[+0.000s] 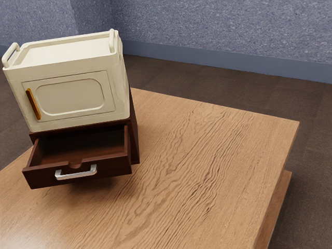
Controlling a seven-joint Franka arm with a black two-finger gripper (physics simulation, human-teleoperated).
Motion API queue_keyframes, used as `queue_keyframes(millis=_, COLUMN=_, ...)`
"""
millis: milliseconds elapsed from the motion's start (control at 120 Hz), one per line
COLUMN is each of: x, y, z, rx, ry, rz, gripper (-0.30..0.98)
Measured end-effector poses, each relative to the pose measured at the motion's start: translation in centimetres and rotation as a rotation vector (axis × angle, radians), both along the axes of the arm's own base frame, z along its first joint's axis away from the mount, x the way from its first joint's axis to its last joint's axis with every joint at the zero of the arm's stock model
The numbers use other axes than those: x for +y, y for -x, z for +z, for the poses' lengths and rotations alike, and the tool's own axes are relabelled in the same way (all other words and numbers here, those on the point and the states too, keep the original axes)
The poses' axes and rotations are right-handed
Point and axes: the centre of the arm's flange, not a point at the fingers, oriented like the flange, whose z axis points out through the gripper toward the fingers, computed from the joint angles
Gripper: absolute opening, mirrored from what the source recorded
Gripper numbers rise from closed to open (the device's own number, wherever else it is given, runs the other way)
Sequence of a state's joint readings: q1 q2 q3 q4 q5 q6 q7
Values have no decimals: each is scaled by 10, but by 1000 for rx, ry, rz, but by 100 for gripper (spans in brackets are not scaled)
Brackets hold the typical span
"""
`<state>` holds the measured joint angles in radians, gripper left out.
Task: Push the drawer handle with one arm to close the drawer
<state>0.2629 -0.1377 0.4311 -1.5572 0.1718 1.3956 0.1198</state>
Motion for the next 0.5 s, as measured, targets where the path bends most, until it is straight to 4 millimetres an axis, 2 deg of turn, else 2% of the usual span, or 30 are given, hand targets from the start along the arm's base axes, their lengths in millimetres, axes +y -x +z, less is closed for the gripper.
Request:
queue_keyframes(millis=83, x=-3, y=0, z=6, rx=-8, ry=-8, rz=-7, gripper=69)
queue_keyframes(millis=142, x=-21, y=11, z=51, rx=-87, ry=-64, rz=-35, gripper=69)
queue_keyframes(millis=183, x=-50, y=6, z=87, rx=-146, ry=-114, rz=-88, gripper=69)
queue_keyframes(millis=233, x=-92, y=-14, z=106, rx=-173, ry=-146, rz=-176, gripper=69)
queue_keyframes(millis=267, x=-117, y=-25, z=112, rx=-180, ry=-158, rz=-226, gripper=69)
queue_keyframes(millis=308, x=-138, y=-34, z=116, rx=-184, ry=-166, rz=-269, gripper=69)
queue_keyframes(millis=400, x=-156, y=-41, z=117, rx=-187, ry=-166, rz=-306, gripper=66)
queue_keyframes(millis=500, x=-178, y=-49, z=115, rx=-173, ry=-162, rz=-346, gripper=41)
